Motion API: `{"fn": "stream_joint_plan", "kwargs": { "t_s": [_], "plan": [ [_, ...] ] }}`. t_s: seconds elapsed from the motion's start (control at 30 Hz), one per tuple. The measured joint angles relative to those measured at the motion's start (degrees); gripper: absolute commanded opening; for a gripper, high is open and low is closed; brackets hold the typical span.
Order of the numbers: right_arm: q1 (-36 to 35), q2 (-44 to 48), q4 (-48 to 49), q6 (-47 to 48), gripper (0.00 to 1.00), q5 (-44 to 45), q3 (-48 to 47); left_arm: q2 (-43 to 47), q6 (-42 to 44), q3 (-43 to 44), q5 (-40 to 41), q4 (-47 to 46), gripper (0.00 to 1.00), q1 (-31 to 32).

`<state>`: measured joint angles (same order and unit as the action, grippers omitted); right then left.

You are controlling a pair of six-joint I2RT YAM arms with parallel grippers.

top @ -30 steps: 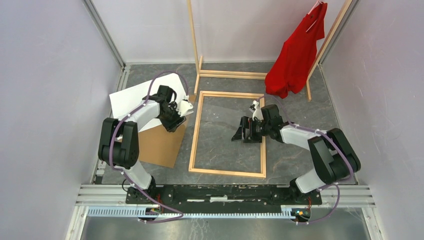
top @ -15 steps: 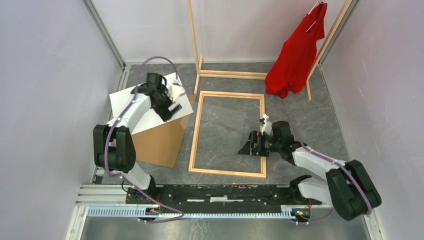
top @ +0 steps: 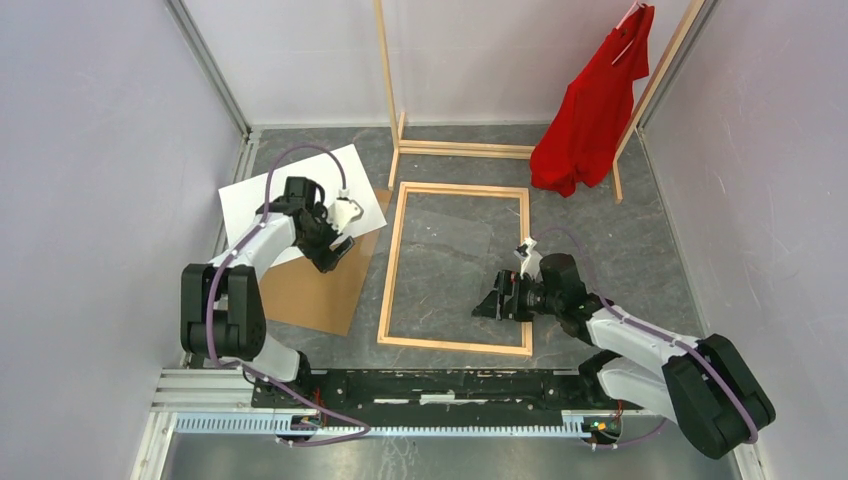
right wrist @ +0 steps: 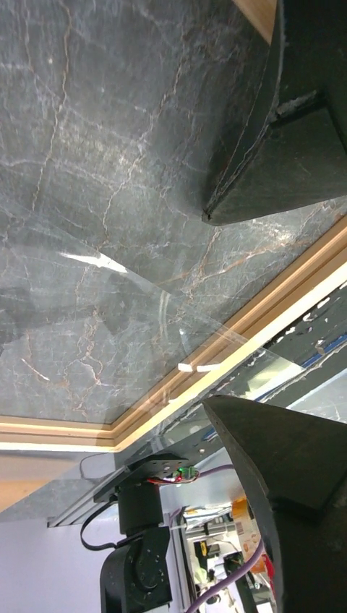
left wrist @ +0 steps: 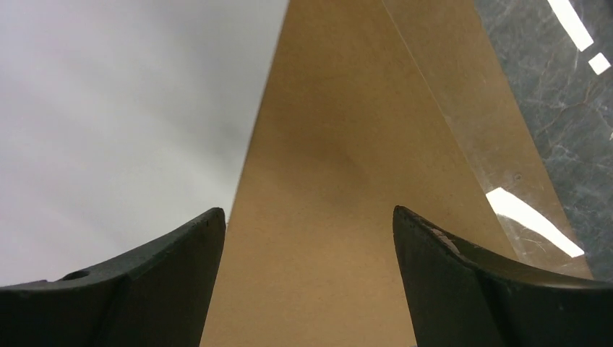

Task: Put the photo into the frame
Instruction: Pick up the photo frame item from the photo frame.

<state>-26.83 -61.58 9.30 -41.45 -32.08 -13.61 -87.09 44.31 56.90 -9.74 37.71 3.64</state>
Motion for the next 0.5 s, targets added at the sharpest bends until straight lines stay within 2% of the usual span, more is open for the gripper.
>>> {"fn": "stream_joint_plan", "kwargs": {
  "t_s": [0.23,0.5],
  "plan": [
    [-3.82,-2.97,-0.52,-2.43,0.89,3.32,-1.79,-0.2,0.0,-3.54,0.13,-1.25,0.84,0.0],
    [-8.28,-10.27,11.5,-8.87,0.9,3.93,-1.29,-0.74,-0.07,-4.87,-1.03,-2.56,0.8,1.4]
  ]
}}
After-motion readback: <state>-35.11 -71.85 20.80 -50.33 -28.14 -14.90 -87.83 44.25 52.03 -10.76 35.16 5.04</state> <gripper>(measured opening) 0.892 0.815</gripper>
